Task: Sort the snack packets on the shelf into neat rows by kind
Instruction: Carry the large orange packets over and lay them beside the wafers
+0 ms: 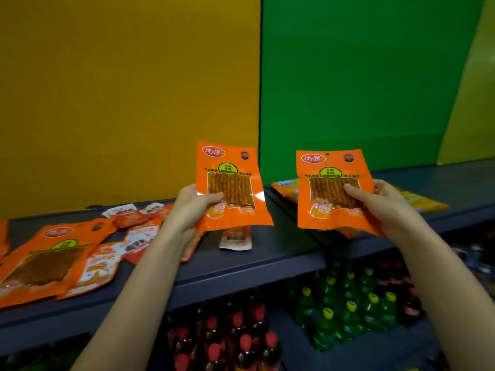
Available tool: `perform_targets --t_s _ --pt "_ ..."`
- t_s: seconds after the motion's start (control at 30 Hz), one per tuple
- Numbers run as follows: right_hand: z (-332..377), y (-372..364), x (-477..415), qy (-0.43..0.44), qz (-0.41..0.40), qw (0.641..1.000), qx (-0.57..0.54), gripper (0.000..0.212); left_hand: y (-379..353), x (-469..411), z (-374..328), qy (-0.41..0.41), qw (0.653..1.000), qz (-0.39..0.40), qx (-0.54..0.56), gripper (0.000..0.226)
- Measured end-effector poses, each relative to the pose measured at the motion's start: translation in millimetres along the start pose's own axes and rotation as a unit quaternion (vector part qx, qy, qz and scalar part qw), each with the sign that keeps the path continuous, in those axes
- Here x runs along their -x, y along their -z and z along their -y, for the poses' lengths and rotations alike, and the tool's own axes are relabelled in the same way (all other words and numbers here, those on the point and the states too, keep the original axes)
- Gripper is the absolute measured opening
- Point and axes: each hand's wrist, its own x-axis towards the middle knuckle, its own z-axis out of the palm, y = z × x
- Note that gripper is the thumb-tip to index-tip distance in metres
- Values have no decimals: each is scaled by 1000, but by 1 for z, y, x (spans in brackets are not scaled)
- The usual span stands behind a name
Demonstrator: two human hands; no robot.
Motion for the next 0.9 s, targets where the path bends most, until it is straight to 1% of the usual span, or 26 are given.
perform_targets --t_s 0.03,0.07,0.13,0.17,0.2,0.3,0.4,0.43,0.47,0.53,0.57,0.63,0.73,0.9 --pt "-3 20 -1 -7 -10 1000 0 12 -18 3 0 4 1000 12 3 19" --pt "-6 40 -1 -15 -17 1000 4 18 -36 5 0 7 1000 23 8 18" --pt "-13 81 -2 -35 -31 999 15 41 -73 9 1 14 999 43 15 19" --pt "-17 102 -4 -41 -38 998 17 46 -92 12 2 15 998 54 17 21" --pt "-20 122 -5 -44 -45 998 18 46 -112 14 3 17 998 64 19 23" --pt "-34 181 -10 -49 -59 997 15 31 -170 22 5 21 996 87 20 24" --pt "-43 234 -14 -46 -73 996 23 12 -223 32 8 21 994 100 28 18" --pt "-45 249 -16 -45 -83 995 22 11 -239 34 8 22 994 103 29 16" --pt "-46 264 -18 -45 -90 995 23 15 -255 36 9 24 994 104 32 15" --pt "-49 289 -24 -49 -105 993 21 34 -284 36 8 28 993 106 35 13" --pt "-50 300 -25 -50 -111 992 21 39 -298 36 7 30 993 105 35 14" --pt "-53 320 -31 -52 -117 992 18 38 -324 32 5 30 994 105 32 17" --pt "-58 350 -44 -48 -121 991 4 32 -361 24 3 24 993 111 26 13" --pt "-71 399 -75 -59 -130 990 -9 36 -427 6 4 45 990 132 26 11"
